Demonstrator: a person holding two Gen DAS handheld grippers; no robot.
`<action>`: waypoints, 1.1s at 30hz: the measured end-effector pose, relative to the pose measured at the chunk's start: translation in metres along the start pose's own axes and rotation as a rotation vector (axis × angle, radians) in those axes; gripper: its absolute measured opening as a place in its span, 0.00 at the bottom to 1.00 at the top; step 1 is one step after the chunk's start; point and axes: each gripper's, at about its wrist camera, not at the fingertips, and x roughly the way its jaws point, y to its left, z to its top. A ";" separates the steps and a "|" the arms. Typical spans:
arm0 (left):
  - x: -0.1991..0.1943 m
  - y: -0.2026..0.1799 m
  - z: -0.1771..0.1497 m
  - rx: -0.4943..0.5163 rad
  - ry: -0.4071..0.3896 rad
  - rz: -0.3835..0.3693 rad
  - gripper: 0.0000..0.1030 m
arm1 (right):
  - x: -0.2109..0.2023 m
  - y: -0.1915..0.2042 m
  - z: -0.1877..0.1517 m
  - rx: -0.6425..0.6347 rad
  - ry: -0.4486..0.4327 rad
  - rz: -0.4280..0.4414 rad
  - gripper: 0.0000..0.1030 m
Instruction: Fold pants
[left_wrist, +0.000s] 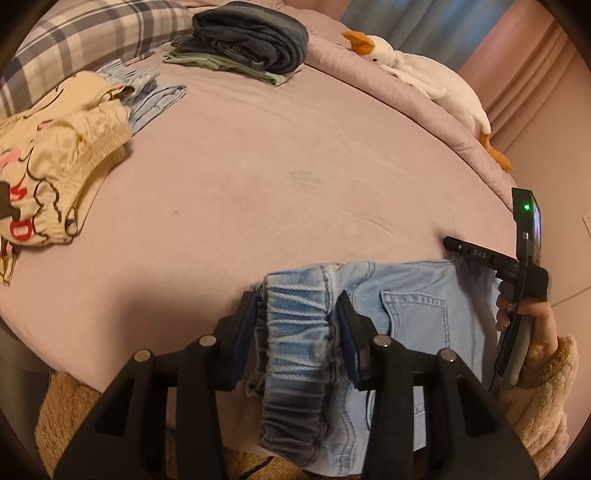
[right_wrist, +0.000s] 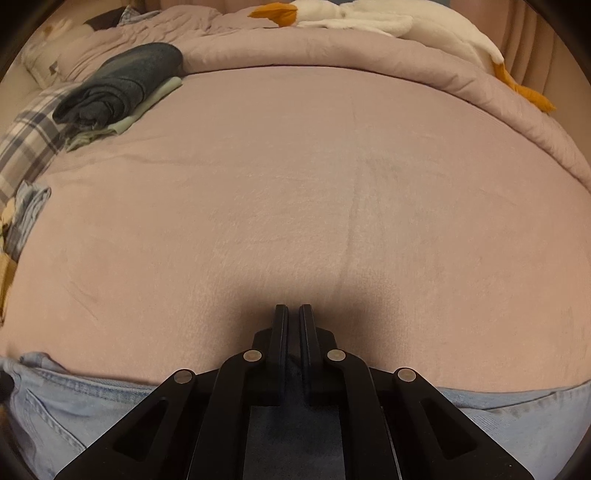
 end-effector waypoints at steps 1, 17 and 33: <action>-0.003 -0.003 0.001 -0.004 0.001 0.004 0.38 | 0.001 0.003 -0.004 0.000 -0.001 -0.003 0.05; -0.055 -0.047 0.014 0.076 -0.126 -0.055 0.29 | -0.060 0.009 -0.020 -0.102 -0.079 0.044 0.05; 0.016 -0.051 -0.001 0.102 0.031 0.050 0.22 | -0.012 0.034 -0.018 -0.141 -0.047 -0.077 0.05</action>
